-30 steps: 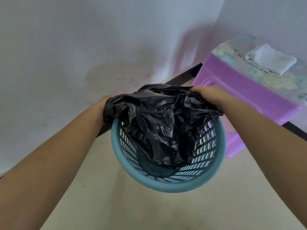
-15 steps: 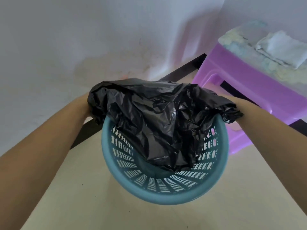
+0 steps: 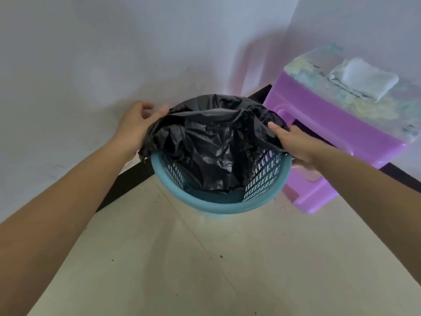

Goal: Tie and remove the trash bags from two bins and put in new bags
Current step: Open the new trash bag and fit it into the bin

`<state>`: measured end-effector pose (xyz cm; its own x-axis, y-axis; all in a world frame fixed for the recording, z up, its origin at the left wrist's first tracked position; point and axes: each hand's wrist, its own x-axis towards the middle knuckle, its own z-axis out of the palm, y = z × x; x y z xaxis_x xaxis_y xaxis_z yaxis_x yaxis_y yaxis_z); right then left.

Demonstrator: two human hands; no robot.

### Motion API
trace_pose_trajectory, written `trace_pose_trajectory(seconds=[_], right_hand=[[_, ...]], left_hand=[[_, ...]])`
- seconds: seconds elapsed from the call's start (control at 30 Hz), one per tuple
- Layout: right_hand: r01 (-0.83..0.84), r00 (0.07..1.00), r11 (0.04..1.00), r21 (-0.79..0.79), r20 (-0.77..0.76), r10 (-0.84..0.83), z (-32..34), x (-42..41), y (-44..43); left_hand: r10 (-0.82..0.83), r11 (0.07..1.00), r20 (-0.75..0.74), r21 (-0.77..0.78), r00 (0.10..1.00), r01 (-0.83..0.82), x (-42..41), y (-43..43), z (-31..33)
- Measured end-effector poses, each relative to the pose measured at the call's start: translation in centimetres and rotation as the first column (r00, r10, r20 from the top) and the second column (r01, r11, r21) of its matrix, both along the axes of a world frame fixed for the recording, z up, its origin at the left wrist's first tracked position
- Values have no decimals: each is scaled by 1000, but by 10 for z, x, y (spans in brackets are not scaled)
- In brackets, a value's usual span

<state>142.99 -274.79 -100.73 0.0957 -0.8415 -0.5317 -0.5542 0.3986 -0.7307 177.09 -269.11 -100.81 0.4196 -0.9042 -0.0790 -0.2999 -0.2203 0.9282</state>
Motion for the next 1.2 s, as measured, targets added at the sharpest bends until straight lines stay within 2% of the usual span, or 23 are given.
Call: trace_pose_trajectory(seconds=[0.07, 0.13, 0.23, 0.3, 0.33, 0.43, 0.5, 0.53, 0.6, 0.7, 0.77, 0.87, 0.93, 1.0, 1.07, 1.1, 1.17, 1.2], right_hand=[[119, 992, 992, -43, 38, -118, -5, 3, 9], [186, 980, 980, -76, 79, -180, -7, 4, 14], [272, 937, 959, -78, 249, -246, -18, 1, 24], [378, 883, 923, -77, 328, -335, -32, -1, 33], [430, 856, 900, -71, 349, -381, -39, -2, 36], [557, 740, 830, 28, 437, -511, -54, -4, 39], [592, 693, 800, 98, 445, -567, -58, -3, 39], [586, 709, 804, 97, 417, -568, -58, -2, 41], [501, 823, 865, 21, 297, -484, -58, 2, 47], [271, 954, 962, -9, 134, -268, -60, 9, 53], [209, 978, 978, -13, 33, -208, -61, 10, 55], [155, 985, 987, -35, -73, -157, -62, 8, 54], [168, 984, 986, -16, -54, -169, -59, 4, 53], [191, 980, 981, 23, 45, -192, -55, 1, 49], [237, 963, 970, 63, 116, -243, -50, 0, 45], [296, 945, 952, 78, 122, -304, -47, 2, 43], [429, 899, 901, 60, 74, -432, -39, 6, 40], [452, 889, 892, 19, 70, -452, -34, 8, 39]], left_hand=[[-102, 980, 294, -134, 950, 147, -14, 19, 21], [-179, 926, 508, -203, 843, 319, -29, 40, 41], [-263, 854, 739, -121, 621, 506, -42, 61, 41], [-195, 811, 870, -116, 453, 573, -47, 74, 24], [-139, 786, 892, -165, 430, 596, -52, 82, 17], [-18, 687, 898, -308, 439, 658, -67, 105, 4], [34, 590, 929, -317, 369, 743, -74, 121, -6], [51, 547, 943, -302, 329, 781, -77, 130, -12], [57, 483, 971, -229, 231, 845, -76, 147, -27], [44, 479, 994, -111, 103, 871, -62, 159, -47], [-1, 545, 994, -89, 107, 834, -51, 163, -60], [-135, 645, 976, -44, 170, 763, -39, 172, -81], [-270, 682, 939, 30, 213, 731, -30, 174, -84], [-330, 713, 885, 7, 327, 701, -26, 173, -75], [-236, 761, 877, -100, 418, 641, -27, 169, -58], [-156, 779, 890, -157, 429, 608, -28, 165, -47], [-38, 798, 882, -256, 470, 545, -30, 155, -23], [-9, 801, 847, -312, 531, 511, -31, 147, -8]])
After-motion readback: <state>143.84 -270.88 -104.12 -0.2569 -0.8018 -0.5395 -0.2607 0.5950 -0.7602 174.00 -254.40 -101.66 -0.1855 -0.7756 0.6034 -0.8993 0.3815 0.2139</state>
